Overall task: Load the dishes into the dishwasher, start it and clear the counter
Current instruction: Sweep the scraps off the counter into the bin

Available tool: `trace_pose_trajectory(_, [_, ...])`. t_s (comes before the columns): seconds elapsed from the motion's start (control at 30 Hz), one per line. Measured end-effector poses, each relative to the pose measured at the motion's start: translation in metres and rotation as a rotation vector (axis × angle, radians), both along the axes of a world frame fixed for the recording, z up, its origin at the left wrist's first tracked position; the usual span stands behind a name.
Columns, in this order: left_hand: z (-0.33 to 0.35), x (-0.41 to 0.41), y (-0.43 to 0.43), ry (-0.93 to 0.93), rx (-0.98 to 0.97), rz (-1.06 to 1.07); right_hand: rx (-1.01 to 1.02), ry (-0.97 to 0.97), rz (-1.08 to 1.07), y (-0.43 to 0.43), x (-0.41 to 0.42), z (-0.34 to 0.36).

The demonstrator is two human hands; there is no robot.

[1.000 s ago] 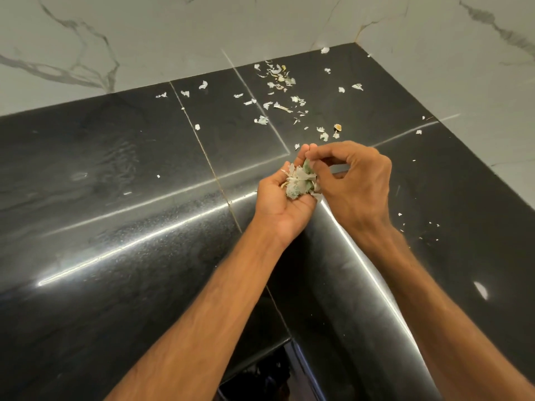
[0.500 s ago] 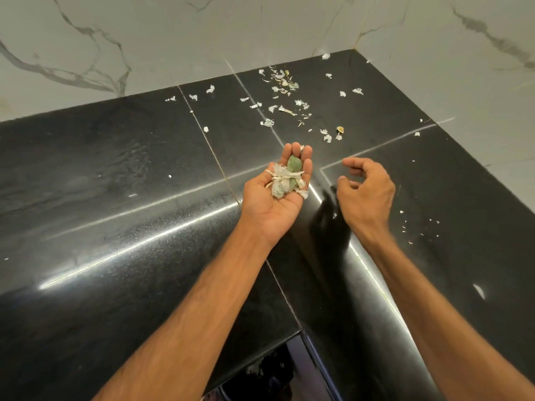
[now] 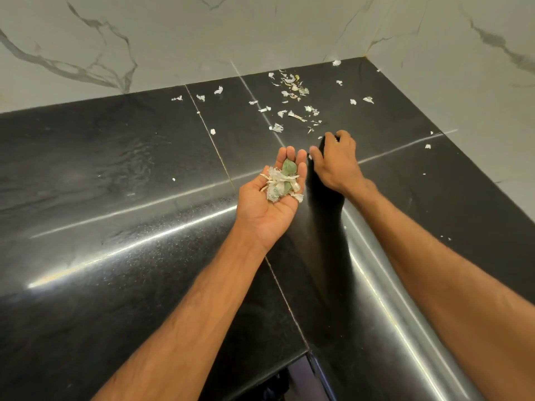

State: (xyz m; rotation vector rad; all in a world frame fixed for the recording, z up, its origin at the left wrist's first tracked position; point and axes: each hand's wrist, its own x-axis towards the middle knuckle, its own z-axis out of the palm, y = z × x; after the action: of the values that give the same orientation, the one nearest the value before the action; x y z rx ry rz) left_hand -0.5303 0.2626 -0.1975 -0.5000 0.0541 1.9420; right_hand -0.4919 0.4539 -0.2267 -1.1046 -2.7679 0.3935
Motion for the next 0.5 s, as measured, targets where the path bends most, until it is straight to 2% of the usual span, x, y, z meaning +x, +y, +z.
trace_pose_trajectory(0.07, [-0.001,-0.003,-0.002,-0.003,-0.001,0.003,0.149,0.027,0.086,-0.023,0.01,-0.004])
trace_pose_trajectory(0.13, [-0.002,-0.008,-0.006,-0.005,-0.004,0.004,0.236,0.039,0.081,-0.041,0.016,0.001])
trace_pose_trajectory(0.23, [-0.004,-0.013,-0.013,-0.016,-0.001,0.011,0.288,-0.026,0.053,-0.05,0.02,0.014])
trace_pose_trajectory(0.5, [-0.001,-0.002,-0.031,-0.013,0.012,0.011,0.197,-0.075,-0.018,-0.048,0.014,0.036])
